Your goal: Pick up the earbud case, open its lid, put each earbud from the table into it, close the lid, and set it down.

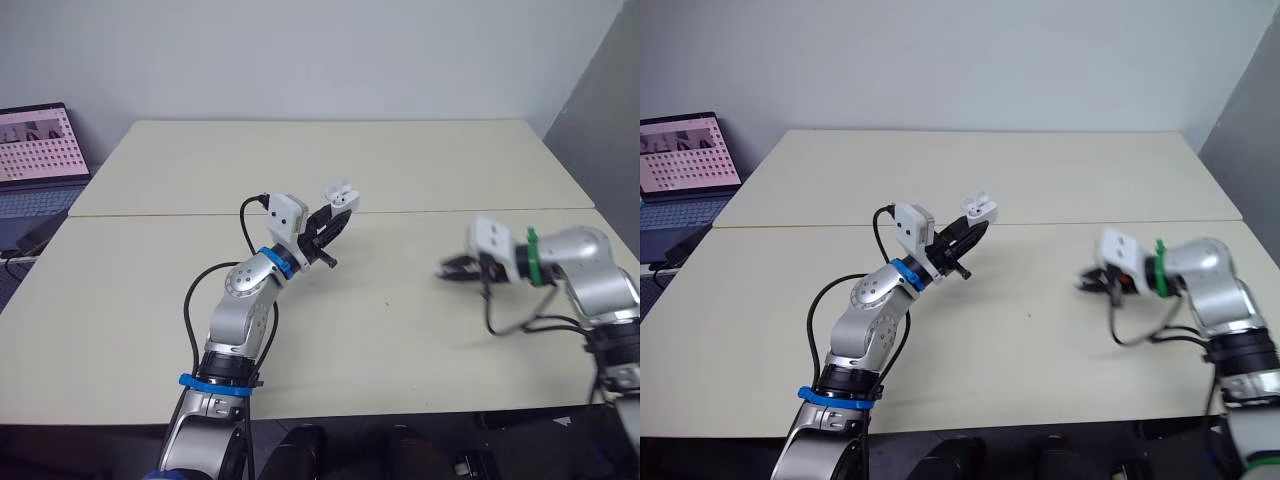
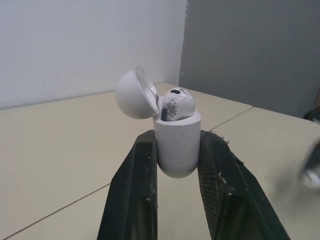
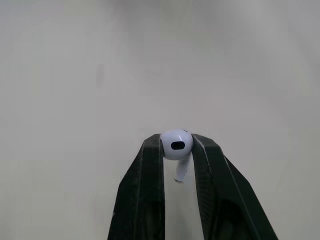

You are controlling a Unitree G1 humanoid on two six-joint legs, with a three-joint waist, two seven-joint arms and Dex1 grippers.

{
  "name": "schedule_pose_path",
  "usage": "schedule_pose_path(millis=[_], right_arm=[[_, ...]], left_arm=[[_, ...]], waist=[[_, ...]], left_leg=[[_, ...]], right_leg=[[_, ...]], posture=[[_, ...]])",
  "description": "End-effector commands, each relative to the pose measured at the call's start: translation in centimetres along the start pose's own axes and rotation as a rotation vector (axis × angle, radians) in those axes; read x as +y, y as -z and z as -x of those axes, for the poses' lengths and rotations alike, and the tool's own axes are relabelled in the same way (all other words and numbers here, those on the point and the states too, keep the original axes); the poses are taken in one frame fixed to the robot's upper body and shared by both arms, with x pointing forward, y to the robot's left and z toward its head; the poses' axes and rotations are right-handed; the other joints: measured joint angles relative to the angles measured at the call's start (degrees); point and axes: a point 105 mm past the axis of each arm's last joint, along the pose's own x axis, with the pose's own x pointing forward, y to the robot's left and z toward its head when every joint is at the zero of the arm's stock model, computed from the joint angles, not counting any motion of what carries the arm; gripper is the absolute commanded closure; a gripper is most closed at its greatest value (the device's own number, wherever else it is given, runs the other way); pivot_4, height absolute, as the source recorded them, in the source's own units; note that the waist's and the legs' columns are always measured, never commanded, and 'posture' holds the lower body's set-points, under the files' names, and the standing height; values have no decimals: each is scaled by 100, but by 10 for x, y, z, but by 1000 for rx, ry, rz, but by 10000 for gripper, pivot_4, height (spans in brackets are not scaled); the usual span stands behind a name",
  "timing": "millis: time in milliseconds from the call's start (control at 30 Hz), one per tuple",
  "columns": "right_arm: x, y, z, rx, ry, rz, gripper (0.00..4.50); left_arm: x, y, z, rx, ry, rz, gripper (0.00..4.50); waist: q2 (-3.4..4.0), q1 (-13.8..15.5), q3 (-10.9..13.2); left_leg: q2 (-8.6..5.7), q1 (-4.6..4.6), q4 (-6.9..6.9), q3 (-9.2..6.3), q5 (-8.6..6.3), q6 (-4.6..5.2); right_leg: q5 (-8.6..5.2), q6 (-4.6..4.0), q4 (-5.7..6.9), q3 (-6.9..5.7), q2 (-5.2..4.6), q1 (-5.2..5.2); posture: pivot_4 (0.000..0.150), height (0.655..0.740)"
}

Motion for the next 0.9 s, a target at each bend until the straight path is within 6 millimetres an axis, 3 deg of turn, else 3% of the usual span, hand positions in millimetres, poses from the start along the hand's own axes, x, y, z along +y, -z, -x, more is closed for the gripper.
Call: schedule_pose_path(millis=[33,133,233,500,900], right_arm=[[-4,-65,11,-269,160,-139,40680],[3,-90,5,-407,234,-217,40680],[10,-99,-4,-481,287,-291,40680],[18,-97,-22,-518,309,-368,40680],[18,-93,-29,-496,304,-339,40680]], left_arm=[[-3,-17,-3,-59,16,-25,37670],[-6,-19,-6,-64,37,-20,37670],[-11,-22,-12,-72,68,-15,37670],[-20,-28,-20,-91,125,5,37670],[-26,-29,-19,-93,155,11,37670]], waist=[[0,46,0],[0,157,-1],[0,160,-1],[3,53,-2],[3,-2,-2]], left_leg=[[0,-2,0,-6,0,0],[-5,-2,1,-18,-12,20],[-9,-2,3,-13,-12,22],[-6,-1,-4,-8,-9,18],[-6,-1,-6,-9,-9,19]], right_leg=[[0,0,-1,-3,1,0],[1,-2,-8,-10,3,1],[4,-5,-9,-5,3,-6],[4,-6,2,-1,7,-6],[4,-6,3,-2,9,-7]], posture=[[1500,7400],[1500,7400],[1500,7400],[1500,7400],[1500,7400]])
